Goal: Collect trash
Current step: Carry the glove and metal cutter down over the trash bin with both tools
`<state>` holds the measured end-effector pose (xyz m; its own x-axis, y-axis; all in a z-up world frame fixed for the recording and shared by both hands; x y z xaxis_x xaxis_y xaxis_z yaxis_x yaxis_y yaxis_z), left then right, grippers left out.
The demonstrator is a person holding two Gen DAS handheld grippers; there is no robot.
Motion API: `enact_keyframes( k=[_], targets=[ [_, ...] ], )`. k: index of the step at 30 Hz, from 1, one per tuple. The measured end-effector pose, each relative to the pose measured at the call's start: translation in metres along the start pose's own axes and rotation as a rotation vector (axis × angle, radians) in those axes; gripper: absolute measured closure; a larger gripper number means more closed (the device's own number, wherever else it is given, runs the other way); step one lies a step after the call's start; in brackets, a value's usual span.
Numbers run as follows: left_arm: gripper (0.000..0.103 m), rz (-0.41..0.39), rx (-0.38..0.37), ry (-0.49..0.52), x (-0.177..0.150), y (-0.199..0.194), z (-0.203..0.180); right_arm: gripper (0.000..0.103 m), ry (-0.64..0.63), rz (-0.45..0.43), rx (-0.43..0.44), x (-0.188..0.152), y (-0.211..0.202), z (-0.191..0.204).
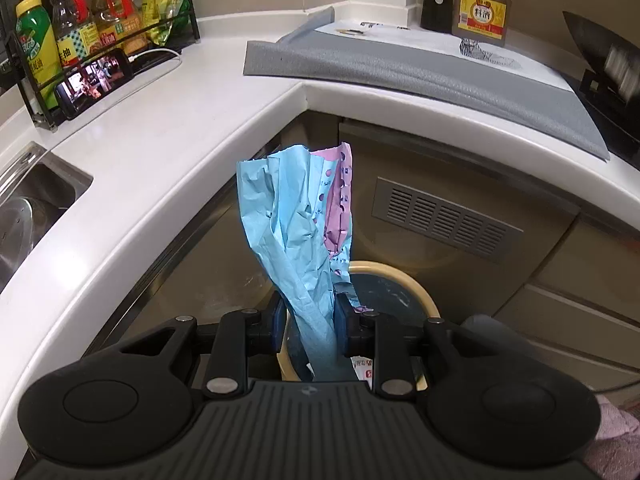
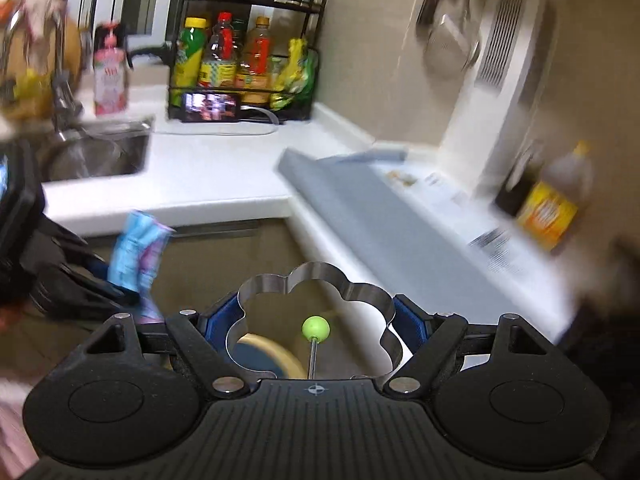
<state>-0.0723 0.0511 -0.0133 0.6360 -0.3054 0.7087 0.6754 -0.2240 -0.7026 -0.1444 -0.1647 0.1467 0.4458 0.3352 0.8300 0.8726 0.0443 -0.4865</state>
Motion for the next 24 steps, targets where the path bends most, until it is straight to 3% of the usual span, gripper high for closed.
enact_keyframes(
  k=[4, 9, 16, 24],
  targets=[
    [0.075, 0.011, -0.012, -0.019, 0.001, 0.007, -0.002, 0.020, 0.096, 0.023, 0.003, -0.018, 0.025, -0.011],
    [0.075, 0.055, -0.024, -0.015, -0.005, 0.028, -0.005, 0.020, 0.208, 0.091, 0.090, -0.067, 0.088, 0.023],
    [0.075, 0.181, -0.075, -0.058, -0.024, 0.075, -0.004, 0.020, 0.254, 0.162, 0.133, -0.104, 0.145, 0.070],
    [0.075, 0.348, -0.107, -0.060, -0.055, 0.137, -0.018, 0.020, 0.341, 0.301, 0.162, -0.140, 0.202, 0.085]
  ],
)
Point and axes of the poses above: each gripper's, at about its wrist camera, not at the fingertips, and y roughly the way its jaws point, z to its left, x to its top, the point moved 5 cm from there along y, roughly the way its jaws point, and after that the axes turned 5 degrees about -z, right-handed, at the moved point
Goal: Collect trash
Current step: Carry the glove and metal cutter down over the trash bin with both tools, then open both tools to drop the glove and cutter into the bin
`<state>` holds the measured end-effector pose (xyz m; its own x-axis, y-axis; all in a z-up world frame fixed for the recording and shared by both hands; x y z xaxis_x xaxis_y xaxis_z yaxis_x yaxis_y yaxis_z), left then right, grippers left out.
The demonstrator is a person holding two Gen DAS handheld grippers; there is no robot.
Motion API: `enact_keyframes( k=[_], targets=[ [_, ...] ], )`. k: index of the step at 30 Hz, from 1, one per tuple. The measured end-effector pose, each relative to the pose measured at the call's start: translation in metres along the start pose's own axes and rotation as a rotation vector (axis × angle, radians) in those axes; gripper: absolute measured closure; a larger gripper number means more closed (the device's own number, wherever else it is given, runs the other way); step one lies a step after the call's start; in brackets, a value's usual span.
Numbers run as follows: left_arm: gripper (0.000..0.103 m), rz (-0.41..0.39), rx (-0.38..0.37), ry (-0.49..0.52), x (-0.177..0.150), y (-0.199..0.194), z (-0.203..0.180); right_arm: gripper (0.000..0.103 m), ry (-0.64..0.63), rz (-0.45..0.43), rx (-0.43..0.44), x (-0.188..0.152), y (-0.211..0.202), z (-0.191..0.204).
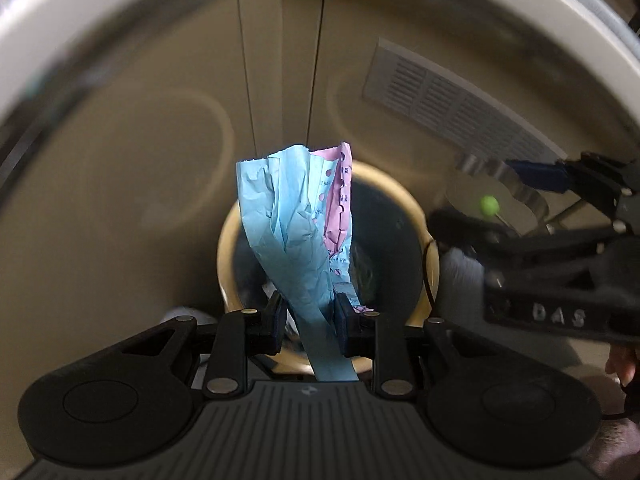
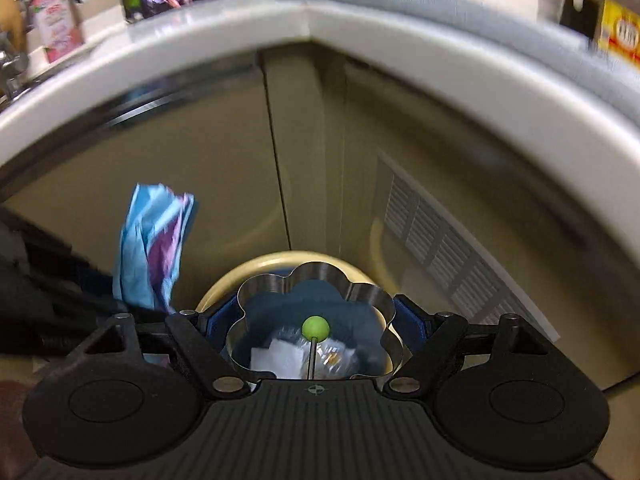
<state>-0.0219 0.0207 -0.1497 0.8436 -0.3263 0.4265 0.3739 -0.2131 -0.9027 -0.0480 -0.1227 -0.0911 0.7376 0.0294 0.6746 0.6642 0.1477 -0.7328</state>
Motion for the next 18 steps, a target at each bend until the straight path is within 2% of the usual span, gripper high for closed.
enact_keyframes(
  k=[4, 18],
  targets=[
    [0.075, 0.047, -0.003, 0.001, 0.001, 0.021, 0.000, 0.020, 0.030, 0.043, 0.003, 0.000, 0.023, -0.003],
    [0.075, 0.101, 0.030, 0.027, 0.030, 0.070, 0.007, 0.020, 0.043, 0.118, 0.005, 0.005, 0.076, -0.010]
  ],
)
Point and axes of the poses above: each gripper's, at about its wrist camera, not at the fingertips, and y roughly the way its jaws point, z to its left, x to its top, the point moved 5 cm from there along y, roughly the way its jaws point, and after that the axes turned 5 degrees about -z, right-handed, at the moved point
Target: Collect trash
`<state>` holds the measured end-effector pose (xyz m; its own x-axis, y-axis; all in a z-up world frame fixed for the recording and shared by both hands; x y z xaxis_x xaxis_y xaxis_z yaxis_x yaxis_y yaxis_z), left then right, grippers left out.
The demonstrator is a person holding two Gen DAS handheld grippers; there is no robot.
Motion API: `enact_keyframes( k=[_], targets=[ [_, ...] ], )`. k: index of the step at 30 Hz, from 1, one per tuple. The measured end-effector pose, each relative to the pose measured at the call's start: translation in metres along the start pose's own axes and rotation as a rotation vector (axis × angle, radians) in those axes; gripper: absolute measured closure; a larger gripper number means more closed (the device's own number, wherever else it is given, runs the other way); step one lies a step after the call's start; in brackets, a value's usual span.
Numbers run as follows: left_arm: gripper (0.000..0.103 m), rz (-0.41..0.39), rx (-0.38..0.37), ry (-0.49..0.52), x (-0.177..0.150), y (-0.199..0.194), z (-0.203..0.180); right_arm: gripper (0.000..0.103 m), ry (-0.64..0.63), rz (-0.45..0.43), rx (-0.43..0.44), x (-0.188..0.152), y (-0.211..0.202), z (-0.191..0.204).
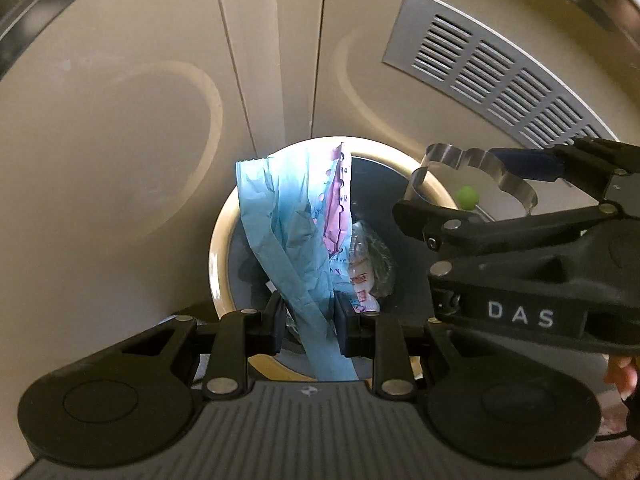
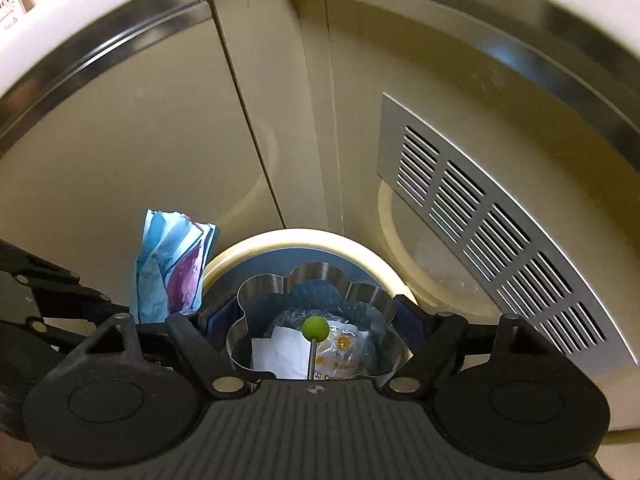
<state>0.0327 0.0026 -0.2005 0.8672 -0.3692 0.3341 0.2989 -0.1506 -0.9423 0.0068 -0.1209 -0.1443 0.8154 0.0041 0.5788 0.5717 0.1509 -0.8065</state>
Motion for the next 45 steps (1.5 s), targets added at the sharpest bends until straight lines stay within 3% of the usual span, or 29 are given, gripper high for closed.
enact_keyframes(
  k=[3, 5, 6, 7, 8, 10, 16, 21, 27, 34, 45],
  targets=[
    [0.072, 0.005, 0.018, 0.005, 0.005, 0.008, 0.003, 0.020, 0.007, 0.012, 0.003, 0.002, 0.005, 0.000],
    [0.060, 0.002, 0.023, 0.002, 0.007, 0.011, 0.007, 0.019, 0.020, 0.019, 0.009, 0.004, 0.009, -0.003],
    [0.050, 0.003, 0.023, 0.000, 0.006, 0.010, 0.011, 0.018, 0.031, 0.020, 0.010, 0.005, 0.010, -0.005],
    [0.021, 0.005, 0.029, -0.006, 0.006, 0.010, 0.014, 0.014, 0.045, 0.018, 0.009, 0.008, 0.011, -0.009],
    [0.000, -0.002, 0.043, -0.020, 0.006, 0.009, 0.017, 0.011, 0.062, 0.012, 0.006, 0.009, 0.009, -0.013],
    [0.000, -0.047, 0.052, -0.042, 0.006, 0.001, 0.025, 0.010, 0.095, 0.003, 0.005, 0.010, 0.004, -0.020],
    [0.000, -0.068, 0.071, 0.000, 0.001, -0.029, 0.020, 0.010, 0.119, -0.030, -0.012, 0.007, -0.041, -0.022],
    [0.001, -0.136, 0.092, -0.050, -0.016, -0.074, 0.014, 0.008, 0.085, -0.123, -0.047, -0.012, -0.096, -0.004],
    [0.000, -0.161, 0.102, -0.074, -0.036, -0.094, 0.006, 0.006, 0.044, -0.212, -0.093, -0.032, -0.133, 0.003],
    [0.000, -0.183, 0.148, -0.087, -0.049, -0.109, 0.006, 0.006, 0.019, -0.190, -0.122, -0.038, -0.142, 0.006],
    [0.000, -0.111, 0.052, -0.089, -0.057, -0.093, 0.005, 0.005, -0.046, -0.172, -0.150, -0.044, -0.148, 0.019]
  ],
)
Point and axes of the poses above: each gripper's, at about its wrist camera, not at the fingertips, and y roughly the way its jaws point, z to its left, x to its top, the point moved 5 cm from there along y, roughly the way its jaws point, and after that the axes turned 5 degrees about -z, right-handed, at the moved point
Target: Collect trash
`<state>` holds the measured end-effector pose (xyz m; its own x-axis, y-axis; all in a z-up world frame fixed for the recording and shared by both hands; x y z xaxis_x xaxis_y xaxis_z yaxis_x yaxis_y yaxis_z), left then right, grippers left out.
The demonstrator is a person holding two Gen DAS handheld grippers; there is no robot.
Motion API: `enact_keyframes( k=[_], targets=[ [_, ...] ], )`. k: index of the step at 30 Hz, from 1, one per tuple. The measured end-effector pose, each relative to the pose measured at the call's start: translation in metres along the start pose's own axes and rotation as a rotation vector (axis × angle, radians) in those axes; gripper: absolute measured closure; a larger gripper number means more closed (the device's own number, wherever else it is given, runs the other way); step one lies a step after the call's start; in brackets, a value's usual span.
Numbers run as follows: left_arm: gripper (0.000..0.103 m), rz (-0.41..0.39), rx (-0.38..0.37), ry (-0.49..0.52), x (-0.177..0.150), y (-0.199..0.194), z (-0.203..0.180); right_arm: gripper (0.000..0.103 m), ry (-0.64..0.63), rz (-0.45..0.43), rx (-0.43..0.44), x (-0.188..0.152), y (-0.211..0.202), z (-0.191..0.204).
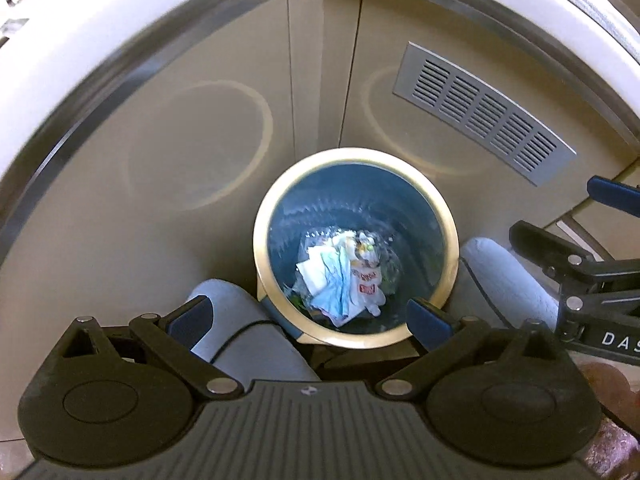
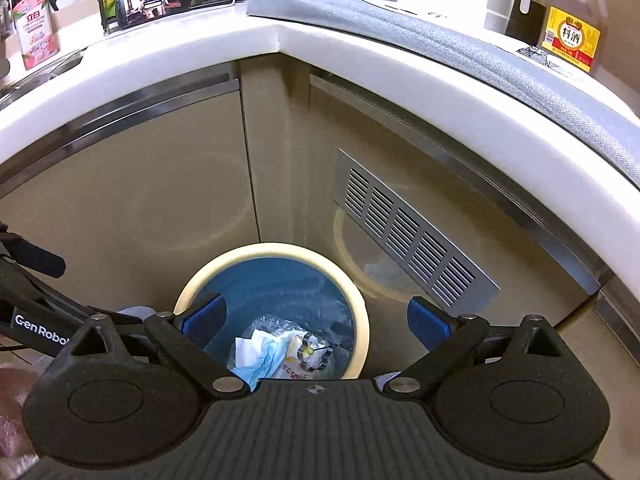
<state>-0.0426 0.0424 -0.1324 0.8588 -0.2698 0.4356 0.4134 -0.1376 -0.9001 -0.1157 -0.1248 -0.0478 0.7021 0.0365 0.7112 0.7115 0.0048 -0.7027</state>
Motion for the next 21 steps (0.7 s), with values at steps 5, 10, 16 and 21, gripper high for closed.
enact_keyframes(
  k=[5, 10, 16, 21],
  targets=[
    [0.000, 0.042, -0.016, 0.005, -0.004, 0.010, -0.003, 0.005, 0.012, 0.040, -0.002, -0.003, 0.009, -0.001],
    [0.000, 0.060, -0.010, 0.001, -0.004, 0.022, -0.003, 0.005, 0.014, 0.078, 0.003, -0.005, 0.021, 0.001],
    [0.000, 0.081, -0.009, 0.014, -0.004, 0.031, -0.006, 0.005, 0.011, 0.122, 0.004, -0.011, 0.032, 0.003],
    [0.000, 0.098, -0.007, 0.015, -0.004, 0.036, -0.005, 0.005, 0.012, 0.144, 0.003, -0.012, 0.037, 0.003]
  ],
)
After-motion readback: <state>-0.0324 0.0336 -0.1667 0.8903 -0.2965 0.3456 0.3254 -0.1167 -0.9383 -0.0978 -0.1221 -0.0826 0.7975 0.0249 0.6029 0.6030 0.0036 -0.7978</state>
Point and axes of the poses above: each gripper's, at about its wrist camera, not at the fingertips, and y roughly the way its jaws point, z to its left, x to its top, the point moved 5 cm from there along y, roughly the way its jaws point, and after that the axes turned 5 degrees about -z, right-handed, at the moved point
